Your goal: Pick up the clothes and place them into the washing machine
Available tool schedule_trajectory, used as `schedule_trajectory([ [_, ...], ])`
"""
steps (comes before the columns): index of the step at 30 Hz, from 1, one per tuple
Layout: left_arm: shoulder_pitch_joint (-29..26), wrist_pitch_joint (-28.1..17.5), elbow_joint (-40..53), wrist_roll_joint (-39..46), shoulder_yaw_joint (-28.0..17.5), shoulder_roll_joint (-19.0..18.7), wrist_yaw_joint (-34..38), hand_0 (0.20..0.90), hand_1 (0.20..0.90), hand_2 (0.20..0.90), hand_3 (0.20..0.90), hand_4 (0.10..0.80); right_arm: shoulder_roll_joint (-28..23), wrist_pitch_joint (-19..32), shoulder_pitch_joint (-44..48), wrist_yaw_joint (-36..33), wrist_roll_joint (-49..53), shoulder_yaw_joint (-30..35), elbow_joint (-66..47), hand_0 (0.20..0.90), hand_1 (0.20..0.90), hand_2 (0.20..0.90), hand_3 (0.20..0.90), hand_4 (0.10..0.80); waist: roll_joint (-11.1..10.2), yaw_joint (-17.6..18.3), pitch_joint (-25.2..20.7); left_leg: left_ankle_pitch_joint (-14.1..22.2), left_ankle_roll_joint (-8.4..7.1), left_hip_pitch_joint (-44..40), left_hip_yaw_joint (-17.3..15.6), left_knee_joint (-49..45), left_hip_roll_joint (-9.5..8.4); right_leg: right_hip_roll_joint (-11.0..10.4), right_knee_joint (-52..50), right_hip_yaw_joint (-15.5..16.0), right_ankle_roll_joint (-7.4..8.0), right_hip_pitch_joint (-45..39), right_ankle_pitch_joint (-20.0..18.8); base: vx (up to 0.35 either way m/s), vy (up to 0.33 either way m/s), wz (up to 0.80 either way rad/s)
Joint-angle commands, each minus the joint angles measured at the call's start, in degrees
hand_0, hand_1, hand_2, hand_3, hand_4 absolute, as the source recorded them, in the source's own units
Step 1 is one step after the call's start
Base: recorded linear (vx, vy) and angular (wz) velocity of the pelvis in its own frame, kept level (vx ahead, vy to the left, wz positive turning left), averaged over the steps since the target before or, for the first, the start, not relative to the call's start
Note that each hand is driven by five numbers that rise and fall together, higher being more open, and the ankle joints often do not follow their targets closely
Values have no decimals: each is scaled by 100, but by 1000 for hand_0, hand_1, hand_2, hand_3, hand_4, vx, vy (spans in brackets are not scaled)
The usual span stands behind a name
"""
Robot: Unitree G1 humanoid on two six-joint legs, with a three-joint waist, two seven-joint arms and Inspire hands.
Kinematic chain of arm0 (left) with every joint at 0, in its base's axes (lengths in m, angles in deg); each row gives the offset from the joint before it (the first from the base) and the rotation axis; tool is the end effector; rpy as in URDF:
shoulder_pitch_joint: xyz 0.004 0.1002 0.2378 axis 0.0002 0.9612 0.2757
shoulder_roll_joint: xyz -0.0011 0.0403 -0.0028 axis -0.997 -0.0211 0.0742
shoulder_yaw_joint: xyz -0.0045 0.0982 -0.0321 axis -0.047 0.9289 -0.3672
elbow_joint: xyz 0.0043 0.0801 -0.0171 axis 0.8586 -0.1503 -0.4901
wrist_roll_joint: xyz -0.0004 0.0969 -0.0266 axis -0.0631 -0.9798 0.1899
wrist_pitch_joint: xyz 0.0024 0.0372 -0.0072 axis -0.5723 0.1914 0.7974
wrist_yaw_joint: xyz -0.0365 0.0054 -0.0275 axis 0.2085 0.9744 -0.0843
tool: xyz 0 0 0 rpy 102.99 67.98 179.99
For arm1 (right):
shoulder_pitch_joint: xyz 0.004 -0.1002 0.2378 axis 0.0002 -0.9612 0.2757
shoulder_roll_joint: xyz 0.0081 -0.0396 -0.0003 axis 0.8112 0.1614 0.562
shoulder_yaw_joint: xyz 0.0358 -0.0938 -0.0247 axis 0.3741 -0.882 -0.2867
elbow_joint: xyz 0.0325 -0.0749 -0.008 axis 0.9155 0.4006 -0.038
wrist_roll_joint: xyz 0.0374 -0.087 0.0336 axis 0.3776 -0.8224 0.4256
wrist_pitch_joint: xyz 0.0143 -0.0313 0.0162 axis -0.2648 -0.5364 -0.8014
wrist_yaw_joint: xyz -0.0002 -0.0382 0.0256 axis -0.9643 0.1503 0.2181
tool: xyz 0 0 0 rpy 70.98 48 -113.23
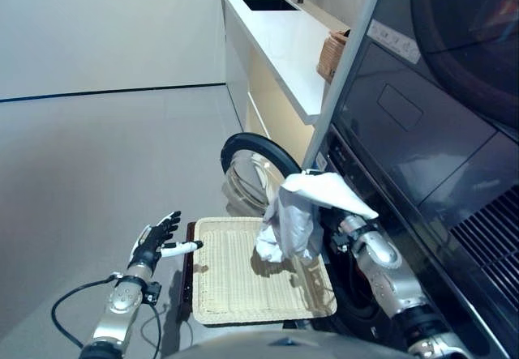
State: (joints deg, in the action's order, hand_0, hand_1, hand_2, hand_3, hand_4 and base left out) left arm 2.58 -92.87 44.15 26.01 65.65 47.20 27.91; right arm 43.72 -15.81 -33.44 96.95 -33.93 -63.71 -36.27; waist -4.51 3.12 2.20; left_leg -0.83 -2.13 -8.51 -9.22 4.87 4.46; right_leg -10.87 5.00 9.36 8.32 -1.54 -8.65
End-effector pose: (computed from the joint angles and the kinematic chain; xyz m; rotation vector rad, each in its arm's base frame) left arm 0.1347 0.2480 -0.0478 0.3282 0.4913 -0.0229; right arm 0.2051 -0.1982 0.0228 0.1364 0.0951 0.3168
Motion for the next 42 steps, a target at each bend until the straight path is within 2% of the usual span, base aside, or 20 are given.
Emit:
schedule_trajectory([
  [1,-849,-662,460,250,163,-377,59,900,900,900,900,800,-216,583,1217,-49,231,81,-726,200,200,200,200,300,-47,-159,-157,-82,-350,253,344,-13,266,-556,-185,114,492,-277,125,0,0,0],
  [10,-1039,-589,566,424,572,-482,-257,900,900,900,900,800,-312,452,1525,-21,348,-145,-732,200,200,200,200,300,-72,-166,-192,-79,-338,240,354,-11,248,-559,-197,104,486,-287,130,0,0,0],
  [19,-1353,-600,665,180,996,-251,-42,900,900,900,900,800,-170,431,1507,-80,212,-385,-753,200,200,200,200,300,-100,-144,-198,-79,-334,230,375,-9,246,-571,-205,131,488,-309,146,0,0,0],
  [20,-1452,-593,780,49,1209,-213,-44,900,900,900,900,800,-127,419,1516,-101,130,-472,-748,200,200,200,200,300,-104,-136,-201,-74,-331,226,376,-4,245,-564,-200,125,487,-310,152,0,0,0],
  [26,-1782,-617,921,-329,1722,-140,-9,900,900,900,900,800,-113,395,1538,-79,214,-675,-767,200,200,200,200,300,-113,-91,-220,-63,-332,212,350,1,251,-551,-189,108,494,-314,157,0,0,0],
  [32,-1904,-634,898,-332,1908,-71,13,900,900,900,900,800,-163,386,1556,-60,396,-789,-799,200,200,200,200,300,-117,-61,-226,-62,-332,201,333,3,262,-548,-182,90,493,-305,156,0,0,0],
  [37,-1978,-592,776,-69,2047,19,-125,900,900,900,900,800,-227,361,1623,-8,507,-882,-831,200,200,200,200,300,-116,-35,-245,-64,-329,190,320,9,258,-549,-183,78,498,-308,150,0,0,0],
  [42,-1993,-499,648,555,2176,148,-389,900,900,900,900,800,-268,333,1745,19,613,-981,-793,200,200,200,200,300,-115,-19,-272,-62,-327,174,313,6,252,-549,-182,58,498,-308,132,0,0,0],
])
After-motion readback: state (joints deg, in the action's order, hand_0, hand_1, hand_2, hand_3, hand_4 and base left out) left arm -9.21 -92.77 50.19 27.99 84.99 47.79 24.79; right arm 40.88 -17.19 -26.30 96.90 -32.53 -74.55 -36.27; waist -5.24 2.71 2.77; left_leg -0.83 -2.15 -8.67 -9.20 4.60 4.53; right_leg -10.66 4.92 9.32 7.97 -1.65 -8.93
